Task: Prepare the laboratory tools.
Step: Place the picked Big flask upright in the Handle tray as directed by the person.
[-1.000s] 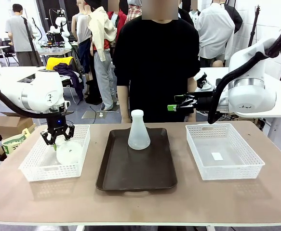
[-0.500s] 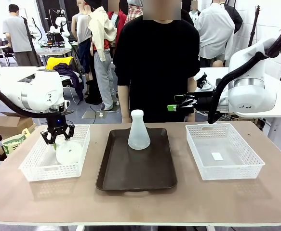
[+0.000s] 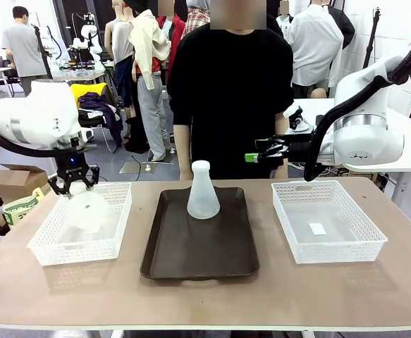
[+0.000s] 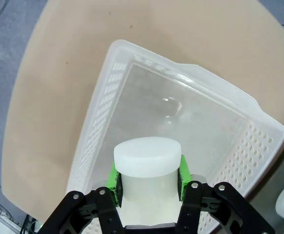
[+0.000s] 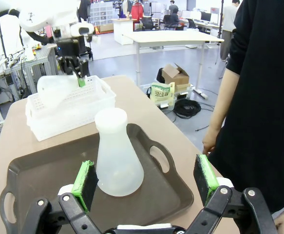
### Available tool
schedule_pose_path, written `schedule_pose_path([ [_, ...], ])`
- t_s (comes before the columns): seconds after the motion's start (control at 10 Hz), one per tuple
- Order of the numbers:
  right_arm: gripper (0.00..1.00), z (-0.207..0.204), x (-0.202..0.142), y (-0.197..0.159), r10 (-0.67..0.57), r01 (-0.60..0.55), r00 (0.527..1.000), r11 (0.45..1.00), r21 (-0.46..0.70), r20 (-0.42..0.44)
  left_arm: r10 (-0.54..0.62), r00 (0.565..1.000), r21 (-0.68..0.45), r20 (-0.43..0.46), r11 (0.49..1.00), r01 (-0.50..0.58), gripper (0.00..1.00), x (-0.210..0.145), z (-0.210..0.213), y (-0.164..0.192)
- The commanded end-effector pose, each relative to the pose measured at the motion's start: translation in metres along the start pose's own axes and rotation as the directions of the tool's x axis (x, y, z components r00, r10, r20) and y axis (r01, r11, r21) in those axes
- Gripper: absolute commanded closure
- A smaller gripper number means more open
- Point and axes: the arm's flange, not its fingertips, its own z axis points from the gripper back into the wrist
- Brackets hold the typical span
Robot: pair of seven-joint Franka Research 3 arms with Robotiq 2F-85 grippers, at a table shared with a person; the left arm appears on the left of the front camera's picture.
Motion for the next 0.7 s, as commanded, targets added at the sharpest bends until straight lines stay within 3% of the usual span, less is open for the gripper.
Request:
schedule_pose_path([
  [0.0, 0.0, 0.0, 0.0, 0.001, -0.008, 0.008, 1.0, 1.0, 0.002, -0.008, -0.078, 0.997, -0.082, -0.022, 0.994, 0.076, 1.0, -0.017, 0.026, 0.025],
  [0.6, 0.0, 0.0, 0.0, 0.001, -0.008, 0.008, 1.0, 1.0, 0.002, -0.008, -0.237, 0.969, -0.293, 0.065, 0.924, 0.245, 1.0, -0.068, 0.078, 0.069],
])
